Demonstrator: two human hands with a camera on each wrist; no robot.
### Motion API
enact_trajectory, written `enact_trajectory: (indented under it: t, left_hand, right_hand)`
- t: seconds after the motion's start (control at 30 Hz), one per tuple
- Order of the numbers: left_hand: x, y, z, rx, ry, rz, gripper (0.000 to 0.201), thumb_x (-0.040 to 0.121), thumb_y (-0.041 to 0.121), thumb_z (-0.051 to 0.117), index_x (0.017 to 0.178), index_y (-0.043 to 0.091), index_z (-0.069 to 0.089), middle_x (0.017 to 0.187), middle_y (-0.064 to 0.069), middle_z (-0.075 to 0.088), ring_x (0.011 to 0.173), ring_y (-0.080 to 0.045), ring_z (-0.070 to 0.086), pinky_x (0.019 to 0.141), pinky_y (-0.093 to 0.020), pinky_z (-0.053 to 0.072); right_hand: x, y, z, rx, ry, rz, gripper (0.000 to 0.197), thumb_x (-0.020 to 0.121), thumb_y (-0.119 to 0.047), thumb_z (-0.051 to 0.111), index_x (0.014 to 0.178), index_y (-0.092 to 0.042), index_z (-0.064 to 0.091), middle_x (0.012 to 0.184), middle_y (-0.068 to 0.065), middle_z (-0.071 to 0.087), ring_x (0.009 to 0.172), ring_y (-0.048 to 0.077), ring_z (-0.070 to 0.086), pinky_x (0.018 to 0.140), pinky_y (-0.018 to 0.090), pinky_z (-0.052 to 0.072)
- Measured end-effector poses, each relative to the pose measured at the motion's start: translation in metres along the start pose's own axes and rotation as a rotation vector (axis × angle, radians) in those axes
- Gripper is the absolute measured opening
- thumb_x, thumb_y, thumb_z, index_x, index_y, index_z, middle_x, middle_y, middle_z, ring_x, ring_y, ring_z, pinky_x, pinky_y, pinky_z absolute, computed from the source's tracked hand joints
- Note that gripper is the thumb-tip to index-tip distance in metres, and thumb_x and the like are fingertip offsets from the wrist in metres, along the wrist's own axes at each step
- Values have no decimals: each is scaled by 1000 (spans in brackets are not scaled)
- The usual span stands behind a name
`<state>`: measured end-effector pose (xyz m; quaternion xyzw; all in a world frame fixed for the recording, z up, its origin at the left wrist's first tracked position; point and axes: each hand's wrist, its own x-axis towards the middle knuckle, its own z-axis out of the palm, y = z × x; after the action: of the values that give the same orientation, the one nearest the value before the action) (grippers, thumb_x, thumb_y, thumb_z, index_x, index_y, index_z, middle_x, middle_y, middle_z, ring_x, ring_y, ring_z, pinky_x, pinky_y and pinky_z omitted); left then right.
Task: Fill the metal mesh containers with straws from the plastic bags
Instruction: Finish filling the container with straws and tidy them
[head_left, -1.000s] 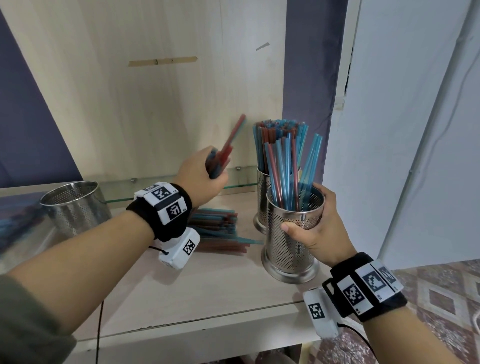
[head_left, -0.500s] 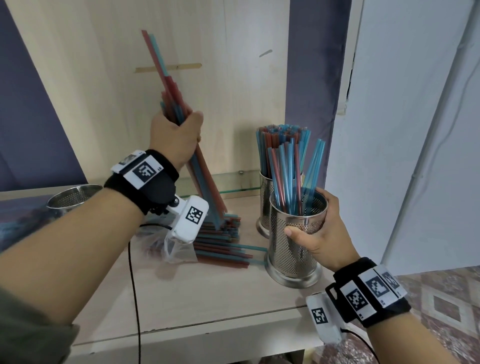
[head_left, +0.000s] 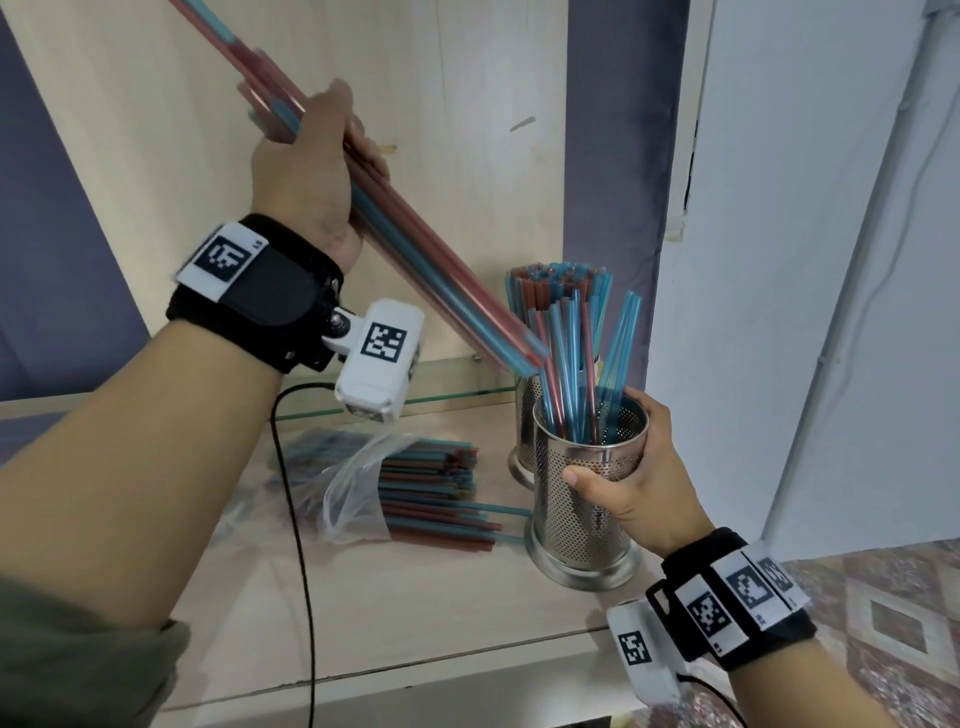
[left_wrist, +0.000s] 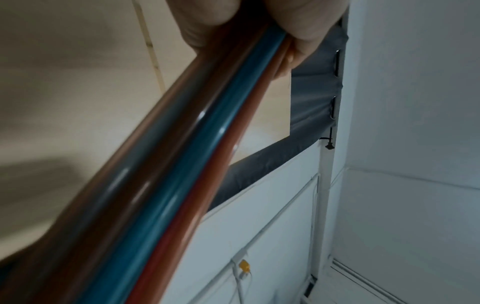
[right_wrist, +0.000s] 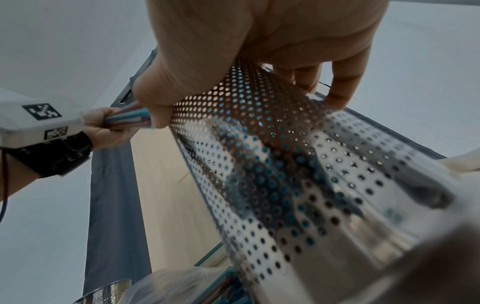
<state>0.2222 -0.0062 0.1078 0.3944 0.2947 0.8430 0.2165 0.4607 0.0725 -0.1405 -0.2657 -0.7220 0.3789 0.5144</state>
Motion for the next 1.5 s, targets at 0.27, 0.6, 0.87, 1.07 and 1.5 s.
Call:
enact_trajectory:
  t: [0.27, 0.6, 0.87, 1.07, 1.5]
  left_hand:
    - [-29, -38, 41, 40, -103, -158, 35, 95, 21, 60, 62, 15, 50, 53, 2, 52, 49, -12, 50, 60, -26, 49]
    - [-51, -89, 37, 430, -146, -45, 25, 93, 21, 60, 69, 16, 56, 54, 4, 58, 54, -16, 57, 62, -28, 51]
    - [-74, -126, 36, 716, -291, 98, 18, 87, 26, 70, 85, 9, 65, 74, 7, 67, 70, -3, 67, 67, -17, 55]
    - [-71, -128, 37, 759, -343, 36, 17, 88, 26, 68, 74, 16, 63, 70, 8, 66, 64, -1, 66, 58, -11, 51]
    - [-72, -142, 37, 645, -365, 59, 33, 83, 29, 75, 108, 20, 56, 97, 6, 65, 87, -2, 64, 82, -19, 53]
  right_hand:
    - [-1, -2, 0, 28, 6, -1, 101, 50, -49, 88, 133, -37, 32, 127, -12, 56, 116, 2, 59, 95, 20, 51]
    - [-2, 1, 1, 47, 18, -4, 103, 52, -46, 89, 137, -29, 33, 126, -13, 58, 117, 5, 59, 101, 24, 49]
    - [-1, 3, 1, 45, 25, 9, 104, 54, -45, 91, 139, -26, 34, 129, -13, 56, 122, 7, 57, 105, 39, 48]
    - [-1, 3, 1, 38, 27, -10, 103, 55, -48, 90, 139, -27, 33, 133, -6, 53, 125, 9, 54, 105, 35, 48]
    - [-2, 1, 2, 90, 28, -36, 97, 54, -45, 90, 133, -36, 34, 129, -11, 56, 121, 5, 57, 96, 15, 45]
